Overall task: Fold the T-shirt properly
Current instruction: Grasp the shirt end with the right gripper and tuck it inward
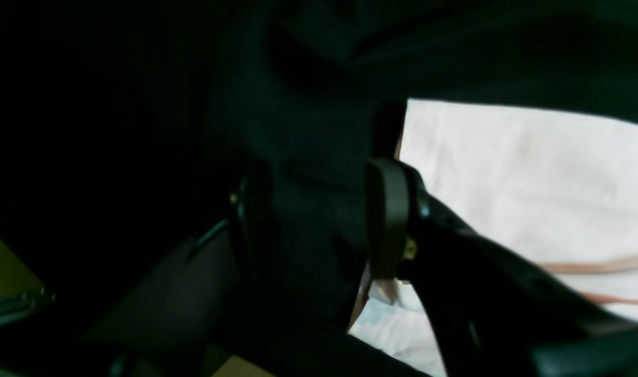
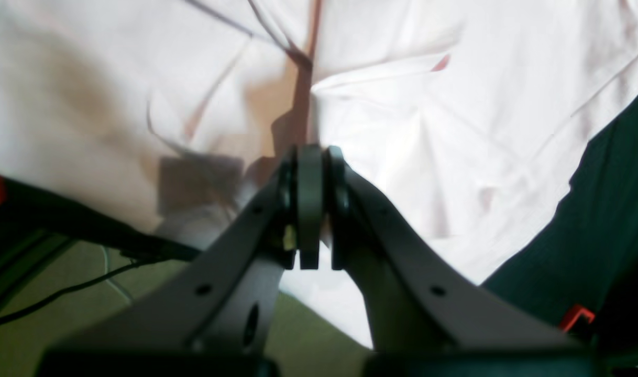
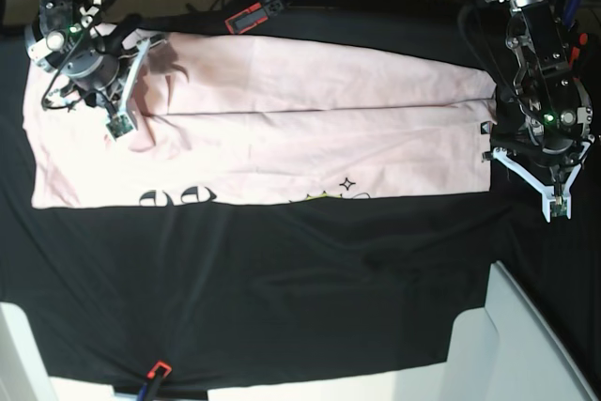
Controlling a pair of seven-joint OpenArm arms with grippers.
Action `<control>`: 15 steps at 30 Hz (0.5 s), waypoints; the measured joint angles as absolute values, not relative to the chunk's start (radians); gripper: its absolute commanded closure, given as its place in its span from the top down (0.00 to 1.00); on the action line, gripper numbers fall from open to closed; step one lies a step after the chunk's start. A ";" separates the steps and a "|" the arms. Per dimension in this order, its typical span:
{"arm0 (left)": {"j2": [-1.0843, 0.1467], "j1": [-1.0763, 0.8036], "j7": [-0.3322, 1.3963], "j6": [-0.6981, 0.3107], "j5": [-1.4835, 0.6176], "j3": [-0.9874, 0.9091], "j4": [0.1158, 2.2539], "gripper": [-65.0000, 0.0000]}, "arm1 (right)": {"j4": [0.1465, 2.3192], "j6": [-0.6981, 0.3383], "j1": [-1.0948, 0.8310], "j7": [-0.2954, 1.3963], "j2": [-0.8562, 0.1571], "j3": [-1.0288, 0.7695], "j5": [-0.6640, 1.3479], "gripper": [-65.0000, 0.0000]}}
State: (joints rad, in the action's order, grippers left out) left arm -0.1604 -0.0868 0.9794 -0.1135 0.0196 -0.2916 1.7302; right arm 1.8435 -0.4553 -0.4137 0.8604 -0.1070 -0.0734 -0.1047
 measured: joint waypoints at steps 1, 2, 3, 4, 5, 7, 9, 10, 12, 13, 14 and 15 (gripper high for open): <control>-0.159 -0.089 0.979 -0.113 0.019 -0.292 1.729 0.43 | 1.843 -0.456 -0.422 0.855 -0.107 -0.073 -0.103 0.01; -0.158 -0.090 0.980 -0.113 0.019 -0.292 1.729 0.43 | 1.843 -0.456 -0.429 0.856 -0.107 -0.073 -0.101 0.01; -0.158 -0.089 0.980 -0.113 0.019 -0.292 1.729 0.43 | 1.843 -0.456 -0.435 0.857 -0.107 -0.073 -0.101 0.01; -0.158 -0.088 0.979 -0.113 0.019 -0.292 1.729 0.43 | 1.842 -0.456 -0.437 0.861 -0.107 -0.073 -0.101 0.02; -0.158 -0.088 0.979 -0.113 0.019 -0.292 1.729 0.43 | 1.842 -0.456 -0.436 0.865 -0.107 -0.073 -0.101 0.02; -0.158 -0.089 0.979 -0.113 0.019 -0.292 1.729 0.43 | 1.842 -0.455 -0.432 0.863 -0.107 -0.073 -0.104 0.02; -0.159 -0.089 0.979 -0.113 0.019 -0.292 1.729 0.43 | 1.842 -0.455 -0.433 0.864 -0.104 -0.074 -0.104 0.11; -0.159 -0.089 0.979 -0.113 0.019 -0.292 1.729 0.43 | 1.842 -0.454 -0.433 0.865 -0.094 -0.080 -0.107 0.17; -0.159 -0.092 0.979 -0.114 0.018 -0.292 1.729 0.43 | 1.842 -0.453 -0.433 0.864 -0.070 -0.091 -0.111 0.33; -0.158 -0.092 0.979 -0.114 0.019 -0.292 1.729 0.43 | 1.842 -0.456 -0.433 0.864 -0.060 -0.106 -0.100 0.40; -0.159 -0.092 0.979 -0.113 0.019 -0.292 1.729 0.43 | 1.842 -0.455 -0.432 0.870 -0.048 -0.126 -0.102 0.47; -0.160 -0.092 0.979 -0.113 0.019 -0.292 1.729 0.44 | 1.843 -0.452 -0.432 0.894 -0.040 -0.147 -0.105 0.51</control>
State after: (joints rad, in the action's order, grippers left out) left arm -0.1600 -0.0921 0.9794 -0.1135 0.0189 -0.2920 1.7290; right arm 1.8427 -0.4522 -0.4316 0.8944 -0.0399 -0.1471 -0.1047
